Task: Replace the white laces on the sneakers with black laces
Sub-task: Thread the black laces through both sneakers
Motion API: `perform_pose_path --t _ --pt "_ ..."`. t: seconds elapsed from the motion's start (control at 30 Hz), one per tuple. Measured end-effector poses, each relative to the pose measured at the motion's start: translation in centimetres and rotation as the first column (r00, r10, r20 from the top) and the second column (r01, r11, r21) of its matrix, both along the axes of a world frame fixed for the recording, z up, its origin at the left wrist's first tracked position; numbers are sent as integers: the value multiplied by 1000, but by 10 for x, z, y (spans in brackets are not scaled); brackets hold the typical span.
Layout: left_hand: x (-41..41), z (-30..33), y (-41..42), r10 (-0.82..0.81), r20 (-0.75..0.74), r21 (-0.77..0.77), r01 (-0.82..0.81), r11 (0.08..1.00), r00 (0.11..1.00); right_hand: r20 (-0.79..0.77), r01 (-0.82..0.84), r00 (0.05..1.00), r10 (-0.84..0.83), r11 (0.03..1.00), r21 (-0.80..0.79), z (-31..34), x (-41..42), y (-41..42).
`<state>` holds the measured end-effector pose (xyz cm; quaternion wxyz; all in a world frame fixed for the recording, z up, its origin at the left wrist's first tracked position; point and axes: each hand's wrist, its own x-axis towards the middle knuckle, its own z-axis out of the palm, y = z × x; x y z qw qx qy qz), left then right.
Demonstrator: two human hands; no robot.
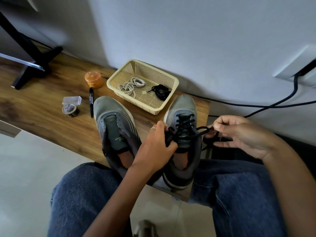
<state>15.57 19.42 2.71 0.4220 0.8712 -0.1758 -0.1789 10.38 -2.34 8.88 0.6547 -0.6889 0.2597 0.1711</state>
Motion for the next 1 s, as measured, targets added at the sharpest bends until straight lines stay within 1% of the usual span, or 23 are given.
perform_pose_path --t 0.1,0.2,0.23,0.3,0.37,0.47,0.5,0.53,0.57,0.63,0.67,0.73,0.8,0.9,1.0 --pt "0 1 0 21 -5 1 -21 1000 1000 26 -4 1000 1 995 101 5 -5 -14" --pt "-1 2 1 21 12 25 -21 999 1000 27 27 999 -30 996 85 2 -11 -28" --pt "-1 3 1 20 18 30 -20 999 1000 1 49 999 -49 996 75 4 -11 -29" --pt "-2 4 0 21 25 32 -21 999 999 -12 106 994 -105 988 114 6 -10 -29" --pt "-2 5 0 20 22 38 -21 999 1000 -46 168 985 -164 982 91 4 -8 -29" --pt "-2 3 1 -6 28 43 4 999 1000 -46 187 981 -187 982 1 4 -7 -25" --pt "-1 3 2 -27 33 35 26 999 999 -48 167 984 -171 982 -84 4 -7 -23" --pt "0 3 3 -51 36 23 50 998 998 -45 112 991 -124 971 -209 2 -7 -22" --pt "1 3 5 -73 40 7 72 997 997 -46 54 996 -73 944 -327 2 -8 -20" --pt "5 5 8 -96 42 -34 97 995 995 -50 -86 996 71 886 -455 -1 -8 -15" --pt "6 5 8 -100 30 -60 102 993 995 -73 -164 986 147 869 -467 -3 -9 -14" --pt "8 7 9 -101 -9 -97 100 990 995 -123 -288 958 260 865 -412 -5 -10 -11" --pt "8 9 10 -98 -42 -114 92 989 994 -125 -357 934 335 866 -350 -3 -9 -5" --pt "9 13 11 -87 -61 -137 78 988 994 -133 -394 919 372 845 -362 -4 -7 11" --pt "10 14 11 -39 -56 -135 32 990 998 -121 -353 935 333 840 -413 -11 -3 22"
